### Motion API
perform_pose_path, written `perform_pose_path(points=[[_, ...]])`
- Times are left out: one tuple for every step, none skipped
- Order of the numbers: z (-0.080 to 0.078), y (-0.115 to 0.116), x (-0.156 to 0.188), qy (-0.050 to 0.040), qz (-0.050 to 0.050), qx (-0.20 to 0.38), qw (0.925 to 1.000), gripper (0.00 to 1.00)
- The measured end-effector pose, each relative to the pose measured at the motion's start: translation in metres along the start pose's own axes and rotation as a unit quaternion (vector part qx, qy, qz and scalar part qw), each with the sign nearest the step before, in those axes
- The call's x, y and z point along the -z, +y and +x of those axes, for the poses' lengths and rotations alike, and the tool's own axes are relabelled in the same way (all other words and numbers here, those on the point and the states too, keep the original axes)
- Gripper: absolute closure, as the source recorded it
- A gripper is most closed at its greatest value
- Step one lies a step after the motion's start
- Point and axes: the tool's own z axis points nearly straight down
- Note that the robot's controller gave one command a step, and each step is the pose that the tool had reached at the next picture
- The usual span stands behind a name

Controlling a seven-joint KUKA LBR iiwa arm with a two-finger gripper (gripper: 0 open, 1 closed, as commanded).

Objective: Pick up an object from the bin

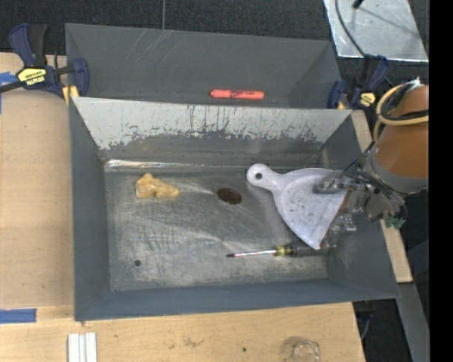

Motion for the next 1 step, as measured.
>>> perform_pose_path(points=[[0.0309,0.0360,-0.0640,-0.0132,0.000,0.013,0.9998,1.00]])
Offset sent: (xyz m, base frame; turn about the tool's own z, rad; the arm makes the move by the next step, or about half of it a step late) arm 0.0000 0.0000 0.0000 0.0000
